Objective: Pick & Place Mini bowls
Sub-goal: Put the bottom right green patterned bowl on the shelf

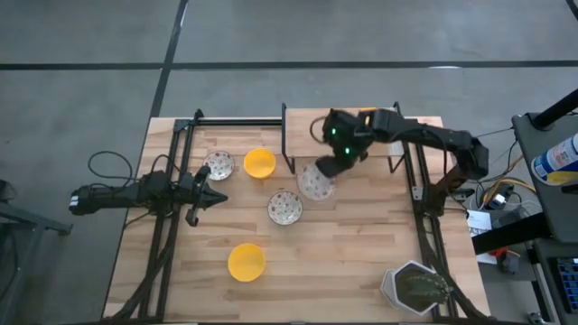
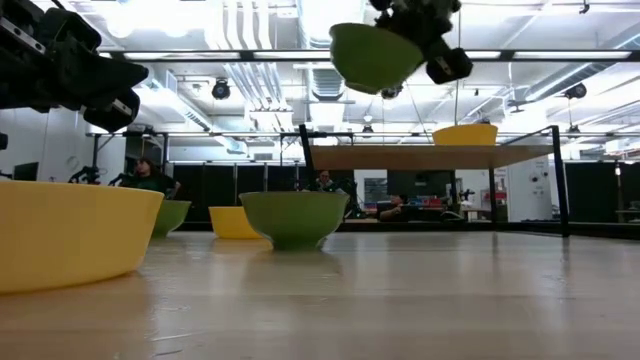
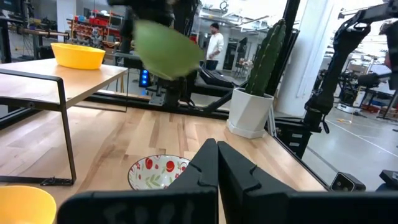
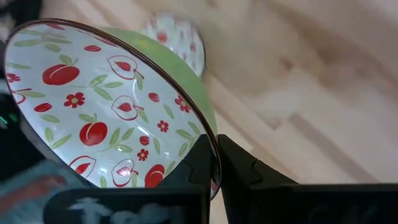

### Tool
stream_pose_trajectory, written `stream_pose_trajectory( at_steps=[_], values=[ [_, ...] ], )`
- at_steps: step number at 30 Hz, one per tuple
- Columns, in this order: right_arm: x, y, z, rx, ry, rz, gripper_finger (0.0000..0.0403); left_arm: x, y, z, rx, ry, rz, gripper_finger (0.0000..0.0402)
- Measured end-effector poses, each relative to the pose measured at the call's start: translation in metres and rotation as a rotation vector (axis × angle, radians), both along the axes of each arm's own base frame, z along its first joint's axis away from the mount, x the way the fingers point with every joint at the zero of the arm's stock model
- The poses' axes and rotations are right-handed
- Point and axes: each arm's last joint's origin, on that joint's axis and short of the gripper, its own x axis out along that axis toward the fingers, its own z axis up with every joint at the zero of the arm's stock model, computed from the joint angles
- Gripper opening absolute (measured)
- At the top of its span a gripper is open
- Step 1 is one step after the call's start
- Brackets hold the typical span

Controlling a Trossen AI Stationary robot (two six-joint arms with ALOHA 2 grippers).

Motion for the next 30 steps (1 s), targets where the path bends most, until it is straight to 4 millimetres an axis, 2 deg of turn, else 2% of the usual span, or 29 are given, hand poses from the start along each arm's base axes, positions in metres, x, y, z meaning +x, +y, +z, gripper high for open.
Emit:
stream_pose_trajectory(
  at_steps=[8,16,20,23,30],
  values=[
    [0.006,-0.066,0.015,-0.04,-0.004,-0.131,0.0012,0.0,0.0,0.0,0.0,-0.001,0.0,0.0],
    [0.007,-0.129,0.009,-0.024,0.129,-0.219,0.0012,0.0,0.0,0.0,0.0,0.0,0.0,0.0],
    [0.005,-0.15,0.0,0.028,0.232,-0.211,0.0012,0.0,0.0,0.0,0.0,0.0,0.0,0.0],
    [0.011,-0.163,-0.008,0.04,0.208,-0.201,0.0012,0.0,0.0,0.0,0.0,0.0,0.0,0.0],
    [0.02,-0.179,-0.018,0.089,0.188,-0.213,0.0012,0.0,0.0,0.0,0.0,0.0,0.0,0.0]
  ],
)
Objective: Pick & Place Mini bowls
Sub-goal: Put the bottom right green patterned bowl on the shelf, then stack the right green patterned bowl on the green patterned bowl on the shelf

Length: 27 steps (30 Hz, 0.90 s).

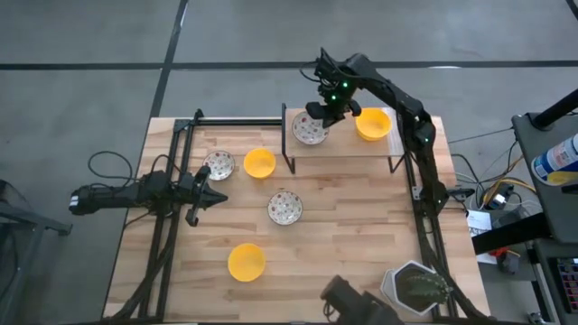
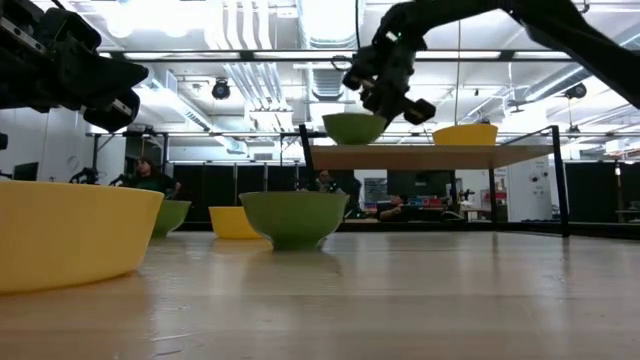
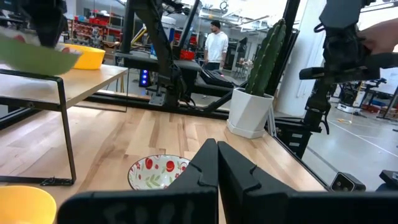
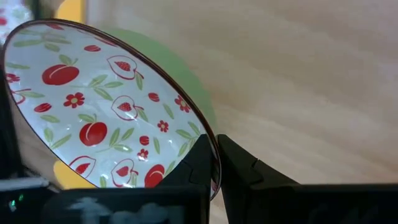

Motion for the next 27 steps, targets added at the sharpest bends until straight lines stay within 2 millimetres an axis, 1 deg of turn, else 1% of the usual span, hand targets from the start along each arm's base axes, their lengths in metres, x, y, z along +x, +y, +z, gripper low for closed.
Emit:
stream_pose_trajectory(
  at_steps=[7,16,20,27],
  values=[
    [-0.001,-0.0048,-0.0083,0.021,0.016,-0.011,0.0012,0.0,0.0,0.0,0.0,0.0,0.0,0.0],
    [-0.0024,-0.0052,-0.0084,0.023,0.019,-0.013,0.0016,0.0,0.0,0.0,0.0,0.0,0.0,0.0],
    [-0.0026,-0.005,-0.0076,0.021,0.017,-0.013,0.0034,0.0,0.0,0.0,0.0,0.0,0.0,0.0],
    [-0.0048,-0.0028,-0.0015,0.018,0.003,-0.02,0.0083,0.0,0.0,-0.0001,0.0,0.0,0.0,0.0]
  ],
)
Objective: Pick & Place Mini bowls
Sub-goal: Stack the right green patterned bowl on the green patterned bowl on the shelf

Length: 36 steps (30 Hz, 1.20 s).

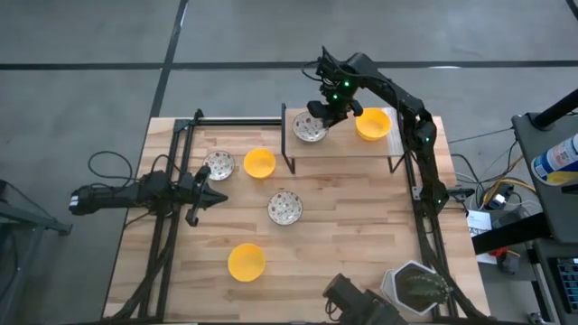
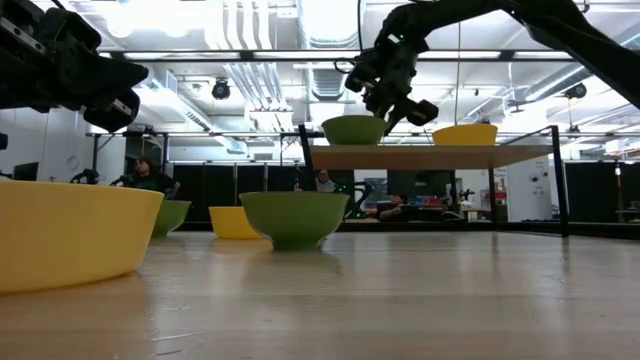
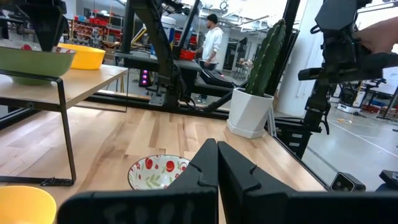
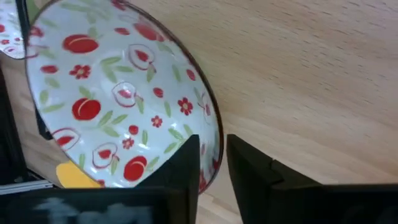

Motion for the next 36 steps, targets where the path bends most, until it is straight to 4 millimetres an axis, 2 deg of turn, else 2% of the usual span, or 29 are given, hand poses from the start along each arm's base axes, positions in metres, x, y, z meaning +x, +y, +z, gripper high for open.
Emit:
stream_pose_trajectory(
  at_steps=[10,16,21,28,32,36],
  values=[
    [-0.016,0.018,0.038,-0.038,-0.101,0.019,0.0122,0.0,0.0,0.0,0.0,0.0,0.0,0.0],
    [-0.018,0.05,0.065,-0.13,-0.142,0.1,0.0115,0.0,0.0,0.0,0.0,0.0,0.0,0.0],
    [-0.02,0.084,0.089,-0.226,-0.183,0.206,0.0092,0.0,0.0,0.0,0.0,0.0,0.0,0.0],
    [-0.006,0.127,0.104,-0.308,-0.269,0.33,0.0017,0.0,0.0,0.0,0.0,0.0,0.0,0.0],
    [0.009,0.152,0.106,-0.333,-0.33,0.412,0.0009,0.0,0.0,0.0,0.0,0.0,0.0,0.0],
    [0.029,0.184,0.107,-0.424,-0.444,0.627,0.0008,0.0,0.0,0.0,0.0,0.0,0.001,0.0]
  ],
)
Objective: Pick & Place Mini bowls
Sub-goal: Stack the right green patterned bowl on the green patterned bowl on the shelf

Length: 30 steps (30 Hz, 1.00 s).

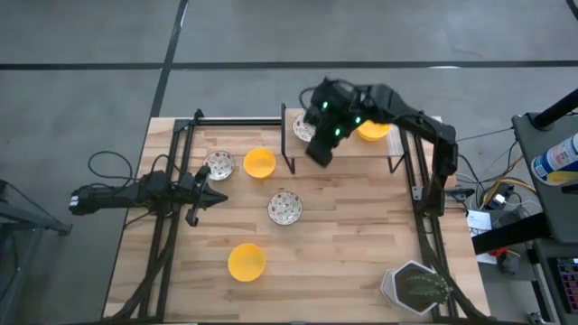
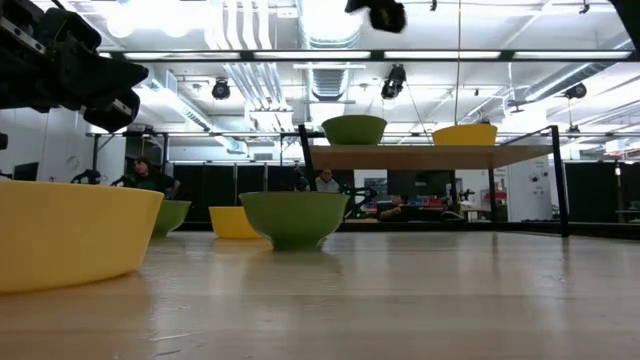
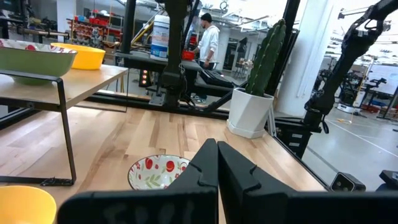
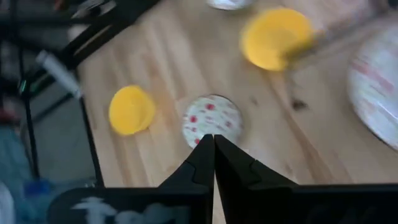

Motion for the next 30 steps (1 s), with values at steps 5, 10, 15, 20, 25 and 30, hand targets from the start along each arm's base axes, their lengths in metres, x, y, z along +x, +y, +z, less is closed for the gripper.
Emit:
stream_pose_trajectory(
  at_steps=[5,10,15,20,25,30],
  values=[
    [0.023,0.037,-0.013,-0.083,-0.081,0.194,0.0008,0.0,0.0,0.0,0.0,0.0,0.0,0.0],
    [0.04,0.067,-0.037,-0.133,-0.124,0.333,0.0025,0.0,0.0,0.0,0.0,0.001,0.0,0.0],
    [0.053,0.092,-0.07,-0.182,-0.132,0.424,0.0076,0.0,0.0,0.0,0.0,0.0,0.0,0.0],
    [0.061,0.1,-0.103,-0.276,-0.123,0.396,0.0142,0.0,0.0,0.0,0.0,0.001,0.0,0.0],
    [0.06,0.104,-0.134,-0.342,-0.061,0.393,0.0185,0.0,0.0,0.0,0.0,0.0,0.0,0.0],
    [0.052,0.111,-0.171,-0.374,0.01,0.493,0.019,0.0,0.0,0.0,0.0,0.0,0.0,0.0]
  ],
)
